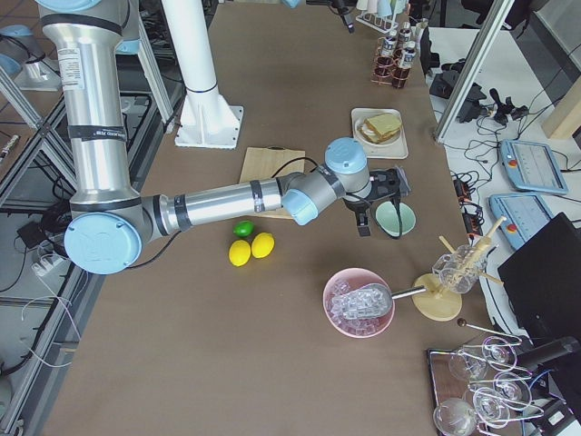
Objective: Make sandwich and place on tray
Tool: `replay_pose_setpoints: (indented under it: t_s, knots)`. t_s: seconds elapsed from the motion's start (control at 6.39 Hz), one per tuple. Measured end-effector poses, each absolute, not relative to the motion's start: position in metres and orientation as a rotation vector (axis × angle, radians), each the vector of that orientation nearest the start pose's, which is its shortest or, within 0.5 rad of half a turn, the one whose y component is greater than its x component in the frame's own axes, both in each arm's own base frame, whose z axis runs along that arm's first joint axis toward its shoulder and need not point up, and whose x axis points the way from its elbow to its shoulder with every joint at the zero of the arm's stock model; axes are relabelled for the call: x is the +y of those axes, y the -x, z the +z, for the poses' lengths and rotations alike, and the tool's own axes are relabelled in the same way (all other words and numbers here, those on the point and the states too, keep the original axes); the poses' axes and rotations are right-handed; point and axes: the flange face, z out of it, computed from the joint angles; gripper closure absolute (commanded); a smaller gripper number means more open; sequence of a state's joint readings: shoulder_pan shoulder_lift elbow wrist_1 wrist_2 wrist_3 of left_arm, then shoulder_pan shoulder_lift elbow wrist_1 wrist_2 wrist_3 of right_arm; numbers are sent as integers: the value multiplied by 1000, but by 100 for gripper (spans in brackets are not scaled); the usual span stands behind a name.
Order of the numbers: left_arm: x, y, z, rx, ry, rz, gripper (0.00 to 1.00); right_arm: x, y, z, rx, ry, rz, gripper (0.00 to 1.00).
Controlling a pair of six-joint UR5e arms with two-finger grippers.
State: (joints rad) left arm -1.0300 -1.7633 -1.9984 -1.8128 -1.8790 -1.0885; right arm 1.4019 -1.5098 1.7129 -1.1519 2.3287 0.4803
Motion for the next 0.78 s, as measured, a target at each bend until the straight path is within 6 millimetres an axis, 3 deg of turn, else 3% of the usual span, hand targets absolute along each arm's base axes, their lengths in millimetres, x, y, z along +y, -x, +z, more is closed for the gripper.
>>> replay_pose_setpoints:
  t_s: [0.47, 0.78]
  knots:
    - [-499, -73, 436, 658, -344, -158, 3, -522, -55, 564, -700, -217, -127, 0]
    - [-490, 14, 478, 581, -277, -34, 3, -511, -90, 584, -614, -121, -230, 0]
